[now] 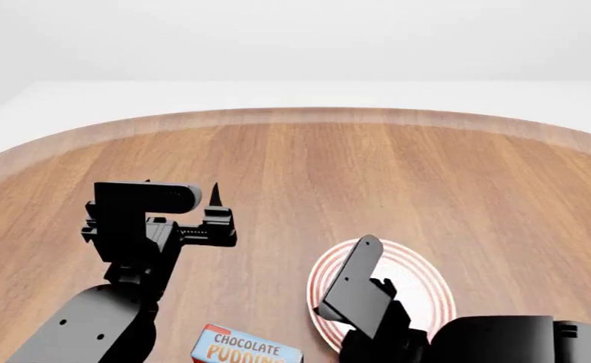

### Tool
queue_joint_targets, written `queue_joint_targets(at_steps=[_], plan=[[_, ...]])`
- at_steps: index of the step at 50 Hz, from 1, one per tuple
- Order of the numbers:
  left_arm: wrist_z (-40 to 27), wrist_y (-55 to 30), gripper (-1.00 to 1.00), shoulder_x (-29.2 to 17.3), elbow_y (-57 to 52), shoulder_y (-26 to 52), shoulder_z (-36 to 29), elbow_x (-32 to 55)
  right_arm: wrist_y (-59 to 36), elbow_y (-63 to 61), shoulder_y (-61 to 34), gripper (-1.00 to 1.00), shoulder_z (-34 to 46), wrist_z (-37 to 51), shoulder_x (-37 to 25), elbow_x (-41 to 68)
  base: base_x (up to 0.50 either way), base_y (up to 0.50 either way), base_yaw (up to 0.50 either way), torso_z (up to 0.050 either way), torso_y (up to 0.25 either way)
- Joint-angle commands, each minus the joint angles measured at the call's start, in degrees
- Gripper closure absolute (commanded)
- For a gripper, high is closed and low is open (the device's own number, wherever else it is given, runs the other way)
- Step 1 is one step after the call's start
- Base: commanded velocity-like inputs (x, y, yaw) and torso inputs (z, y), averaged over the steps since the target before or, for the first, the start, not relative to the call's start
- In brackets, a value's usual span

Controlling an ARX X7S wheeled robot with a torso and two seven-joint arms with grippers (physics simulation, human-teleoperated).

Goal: Put the chocolate pudding to the right of the plate.

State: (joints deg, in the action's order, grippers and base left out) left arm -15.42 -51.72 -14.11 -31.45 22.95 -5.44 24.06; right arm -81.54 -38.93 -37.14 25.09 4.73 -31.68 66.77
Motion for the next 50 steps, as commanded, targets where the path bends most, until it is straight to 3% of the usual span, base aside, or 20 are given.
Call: queue_joint_targets(at_steps=[1,34,50], plan=[[-0.2,0.5,-1.00,-0.2,0.4,-0.2,-0.2,0.2,2.2,3.4,-1.1,-1.00,4.6,-2.2,0.3,-3.6,0.00,0.00,0.00,0.000,0.000],[-0.7,1.6,-1.00,-0.7,1.3,-0.5,-1.2,0.6,9.8,23.3,-7.0,-1.00,19.4,-12.5,4.7,-16.7,0.00,0.00,0.00,0.000,0.000],[-0.9,2.3,-1.00,-1.1,1.8,-0.9,-1.9,0.7,9.5,24.4,-8.9,-1.00,23.9,-15.4,6.2,-17.2,0.00,0.00,0.00,0.000,0.000]])
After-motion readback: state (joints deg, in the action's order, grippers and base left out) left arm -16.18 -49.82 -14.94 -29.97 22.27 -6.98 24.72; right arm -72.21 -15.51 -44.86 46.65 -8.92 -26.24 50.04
